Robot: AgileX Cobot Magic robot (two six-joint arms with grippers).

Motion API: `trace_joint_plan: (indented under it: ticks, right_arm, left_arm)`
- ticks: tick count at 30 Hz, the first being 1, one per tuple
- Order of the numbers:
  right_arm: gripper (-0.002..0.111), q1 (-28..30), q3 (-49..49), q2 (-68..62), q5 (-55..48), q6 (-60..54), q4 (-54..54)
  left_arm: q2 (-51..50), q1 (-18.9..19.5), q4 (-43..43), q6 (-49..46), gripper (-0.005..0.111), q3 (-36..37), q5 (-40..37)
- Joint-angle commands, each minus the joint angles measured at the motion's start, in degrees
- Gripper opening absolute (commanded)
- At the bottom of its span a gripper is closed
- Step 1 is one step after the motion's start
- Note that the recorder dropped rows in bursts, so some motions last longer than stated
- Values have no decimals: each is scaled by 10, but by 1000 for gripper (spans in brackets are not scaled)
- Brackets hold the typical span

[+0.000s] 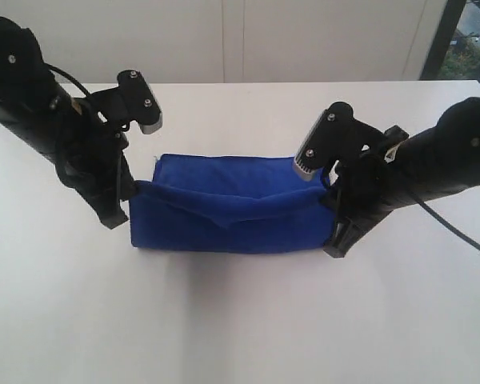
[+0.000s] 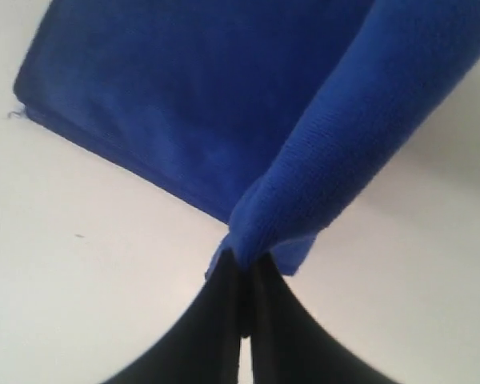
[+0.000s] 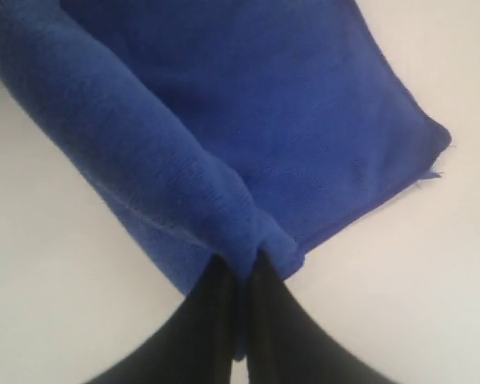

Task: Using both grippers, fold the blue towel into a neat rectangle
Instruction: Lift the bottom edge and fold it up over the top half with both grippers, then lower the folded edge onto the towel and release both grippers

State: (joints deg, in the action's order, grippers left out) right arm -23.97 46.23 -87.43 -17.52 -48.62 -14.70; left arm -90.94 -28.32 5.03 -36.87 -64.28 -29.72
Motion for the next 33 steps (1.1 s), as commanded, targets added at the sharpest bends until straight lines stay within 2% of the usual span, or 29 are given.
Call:
trace_joint_plan:
  ticks: [1, 11, 19, 33]
  right_arm:
    - [0, 12, 25, -31, 29, 35, 4]
    - [0, 53, 104, -92, 36, 56, 4]
    - [0, 61, 148, -143, 54, 56, 3]
    - [0, 69, 180, -223, 133, 56, 3]
  left_arm:
    - [-29, 3, 9, 10, 0, -3, 77]
    - [-84, 5, 8, 13, 0, -5, 212]
    - [-108, 42, 9, 28, 0, -5, 278]
    - [-185, 43, 4, 20, 0, -5, 448]
